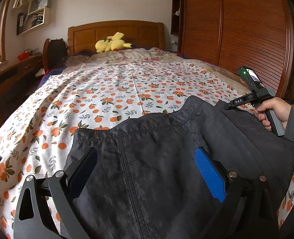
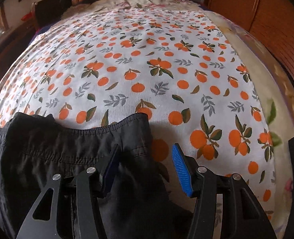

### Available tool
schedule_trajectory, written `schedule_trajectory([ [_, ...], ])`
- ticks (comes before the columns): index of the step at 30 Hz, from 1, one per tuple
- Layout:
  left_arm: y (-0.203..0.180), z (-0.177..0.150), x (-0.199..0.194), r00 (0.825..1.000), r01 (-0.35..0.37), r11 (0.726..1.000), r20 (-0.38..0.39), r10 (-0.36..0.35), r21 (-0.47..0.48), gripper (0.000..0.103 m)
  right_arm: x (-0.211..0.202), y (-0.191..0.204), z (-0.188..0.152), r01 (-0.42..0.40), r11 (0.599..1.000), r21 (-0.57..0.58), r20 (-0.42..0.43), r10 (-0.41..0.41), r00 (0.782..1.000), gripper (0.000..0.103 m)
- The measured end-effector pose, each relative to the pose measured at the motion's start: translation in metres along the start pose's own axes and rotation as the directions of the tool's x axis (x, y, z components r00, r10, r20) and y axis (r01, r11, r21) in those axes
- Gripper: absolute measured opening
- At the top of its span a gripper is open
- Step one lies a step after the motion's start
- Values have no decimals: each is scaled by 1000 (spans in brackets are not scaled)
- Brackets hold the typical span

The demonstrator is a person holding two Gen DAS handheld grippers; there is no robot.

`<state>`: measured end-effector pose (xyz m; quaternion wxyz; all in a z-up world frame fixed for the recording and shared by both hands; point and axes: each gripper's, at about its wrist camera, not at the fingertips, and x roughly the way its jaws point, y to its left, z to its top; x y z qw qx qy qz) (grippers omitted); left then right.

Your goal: Fold large clothes

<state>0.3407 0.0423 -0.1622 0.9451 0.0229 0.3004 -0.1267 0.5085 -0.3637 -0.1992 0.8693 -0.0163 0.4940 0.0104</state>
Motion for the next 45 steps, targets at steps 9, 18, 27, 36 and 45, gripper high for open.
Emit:
schedule_trajectory([
  [9,0,-1,2,1000,-2,1000,-3,2,-1,99,-21,-4,5,67,998,4,113,-67,991,6],
  [18,-2,1,-9,1000,-2,1000,23,1,8,99,-63,7,-12,124,991,-44,185,-114,976,46],
  [27,-13,2,-27,998,11,1000,54,-12,18,100,-132,32,-97,69,985,-158,248,-28,968,50],
  [36,-34,0,-48,996,14,999,87,-18,41,100,-157,45,-163,39,971,-236,237,19,971,49],
  [45,-55,-30,-78,997,22,1000,75,-24,21,100,-136,2,-201,26,982,-187,181,9,984,50],
])
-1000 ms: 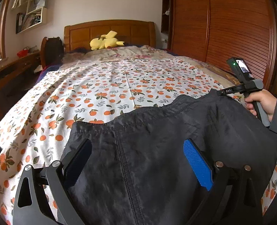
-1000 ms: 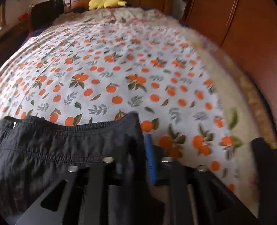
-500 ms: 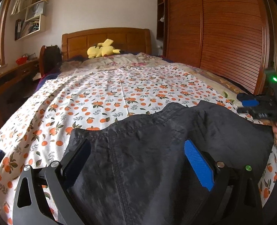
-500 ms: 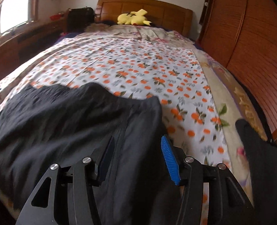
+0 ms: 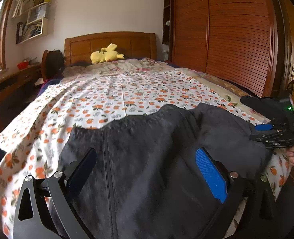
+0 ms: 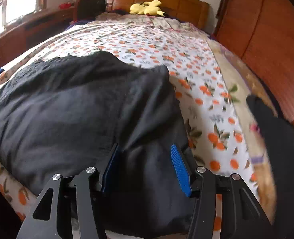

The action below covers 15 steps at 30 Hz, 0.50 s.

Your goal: Fold large clothes

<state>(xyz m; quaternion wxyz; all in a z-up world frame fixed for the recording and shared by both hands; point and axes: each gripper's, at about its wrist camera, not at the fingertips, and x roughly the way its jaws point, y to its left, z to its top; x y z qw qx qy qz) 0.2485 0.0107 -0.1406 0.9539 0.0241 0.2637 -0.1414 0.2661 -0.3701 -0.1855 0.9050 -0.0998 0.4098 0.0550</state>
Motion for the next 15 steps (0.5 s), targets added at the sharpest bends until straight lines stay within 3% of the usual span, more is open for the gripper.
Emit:
schedule_trajectory([
  [6,5,-22,-29,999,-46,997,-31,44,-61,100,-18,3,-4,-12,1000,2,50,12,999,50],
  [10,18,-36,-48,993,-112,990,-56,108,-85,100,-39,18,3,-41,999,-36,110,44,993,51],
  [12,27,-41,-53,988,-142,985,-73,135,-99,100,-47,31,7,-67,996,-63,133,75,988,57],
  [15,40,-52,-62,979,-189,975,-100,178,-116,100,-49,58,11,-134,986,-103,143,148,979,57],
])
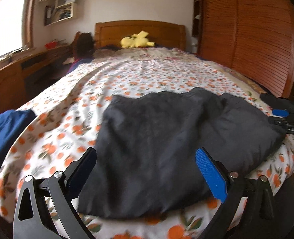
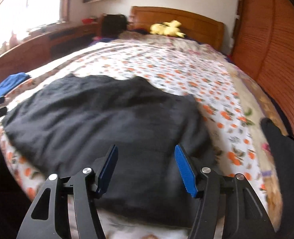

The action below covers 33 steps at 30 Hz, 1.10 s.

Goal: Fold large clothes
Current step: 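Grasp the folded black jacket edge with the left tool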

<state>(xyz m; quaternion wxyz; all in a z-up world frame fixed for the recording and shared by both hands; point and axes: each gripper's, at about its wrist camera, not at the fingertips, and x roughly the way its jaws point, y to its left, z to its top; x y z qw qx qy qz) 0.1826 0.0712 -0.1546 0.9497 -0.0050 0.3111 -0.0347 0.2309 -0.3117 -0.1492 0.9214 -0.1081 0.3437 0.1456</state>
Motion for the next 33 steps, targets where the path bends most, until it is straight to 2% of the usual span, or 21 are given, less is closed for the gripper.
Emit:
schedule_trajectory([
  [5,19,-18,-2,997,-63,998,-44,62,-19,100,13,41,2,-89,995,-33,-8,89,996,59],
  [8,29,-27,-2,994,-84,996,-70,82,-27,100,23,63,0,-125,991,-48,-20,125,992,65],
  [12,39,-33,-5,991,-109,993,-83,106,-36,100,32,78,-2,-120,990,-71,-35,117,992,67],
  [17,53,-37,-7,987,-133,989,-95,126,-65,100,49,77,-14,-123,991,-53,-82,119,990,68],
  [21,60,-41,-5,984,-152,986,-104,144,-74,100,53,82,-24,-111,992,-65,-67,107,992,70],
  [23,61,-44,-4,983,-151,986,-114,142,-75,96,53,81,-25,-109,992,-62,-63,106,992,70],
  [26,63,-50,0,982,-144,986,-137,132,-84,82,54,81,-25,-113,992,-55,-59,110,992,70],
  [31,67,-60,2,985,-92,986,-156,70,-137,65,55,79,-27,-113,992,-53,-55,110,992,70],
  [33,65,-62,3,986,-87,986,-156,65,-144,62,55,79,-28,-114,992,-53,-53,111,992,70],
])
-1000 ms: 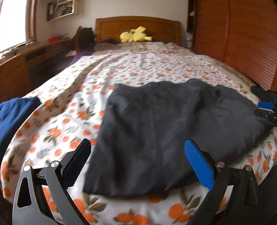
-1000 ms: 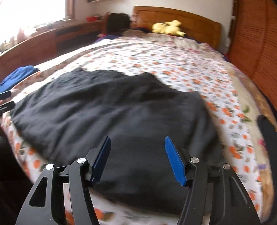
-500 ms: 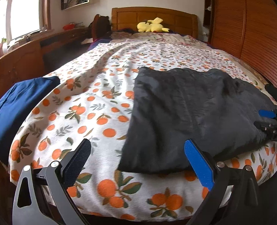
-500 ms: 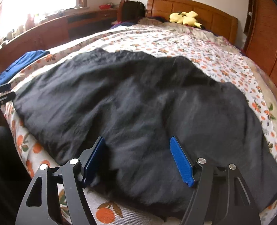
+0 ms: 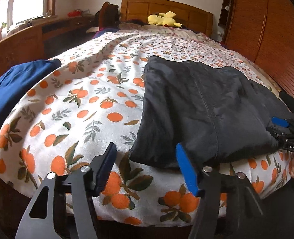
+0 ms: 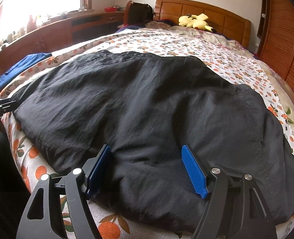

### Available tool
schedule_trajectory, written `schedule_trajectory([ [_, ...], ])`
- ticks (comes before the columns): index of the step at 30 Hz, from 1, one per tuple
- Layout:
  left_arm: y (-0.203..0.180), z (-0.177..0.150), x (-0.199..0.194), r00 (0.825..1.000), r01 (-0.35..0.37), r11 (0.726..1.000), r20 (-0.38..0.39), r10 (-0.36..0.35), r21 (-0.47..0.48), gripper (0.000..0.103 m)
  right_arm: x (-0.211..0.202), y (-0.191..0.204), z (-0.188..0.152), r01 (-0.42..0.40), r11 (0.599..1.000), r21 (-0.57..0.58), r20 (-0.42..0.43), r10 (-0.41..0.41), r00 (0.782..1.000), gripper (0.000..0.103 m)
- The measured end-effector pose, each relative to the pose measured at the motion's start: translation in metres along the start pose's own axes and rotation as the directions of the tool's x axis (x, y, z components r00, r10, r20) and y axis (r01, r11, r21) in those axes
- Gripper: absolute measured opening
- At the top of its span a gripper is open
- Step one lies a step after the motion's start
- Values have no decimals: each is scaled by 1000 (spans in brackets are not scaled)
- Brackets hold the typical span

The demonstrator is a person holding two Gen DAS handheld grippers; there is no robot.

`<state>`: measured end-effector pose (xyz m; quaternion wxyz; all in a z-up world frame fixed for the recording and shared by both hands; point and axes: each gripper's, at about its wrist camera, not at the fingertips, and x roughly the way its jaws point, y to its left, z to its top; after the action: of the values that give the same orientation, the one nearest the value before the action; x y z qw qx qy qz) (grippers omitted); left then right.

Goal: Fold large clothes
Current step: 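Grasp the folded black jacket edge with the left tool, then lift and fold the jacket over onto itself with the left tool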

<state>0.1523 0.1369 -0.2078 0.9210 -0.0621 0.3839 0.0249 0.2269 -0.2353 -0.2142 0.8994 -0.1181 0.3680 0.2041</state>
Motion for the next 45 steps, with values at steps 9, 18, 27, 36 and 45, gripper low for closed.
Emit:
schedule_trajectory([
  [9,-8,-2,-2,1000,14,1000,1,-14,-14,46,1,1,0,8,1000,-3,-3,-8,1000,70],
  [18,-18,18,-24,996,60,998,65,-59,-7,9,-4,0,-1,3,1000,4,21,-3,1000,71],
  [27,-111,80,-76,965,134,979,203,-164,152,7,-55,-36,-9,31,998,47,91,-35,995,71],
  [36,-235,128,-91,922,232,931,241,-302,281,6,-104,-104,-29,101,990,101,120,-113,986,71],
  [45,-376,138,-63,906,322,844,120,-406,429,7,-134,-147,-52,144,976,165,143,-169,975,71],
])
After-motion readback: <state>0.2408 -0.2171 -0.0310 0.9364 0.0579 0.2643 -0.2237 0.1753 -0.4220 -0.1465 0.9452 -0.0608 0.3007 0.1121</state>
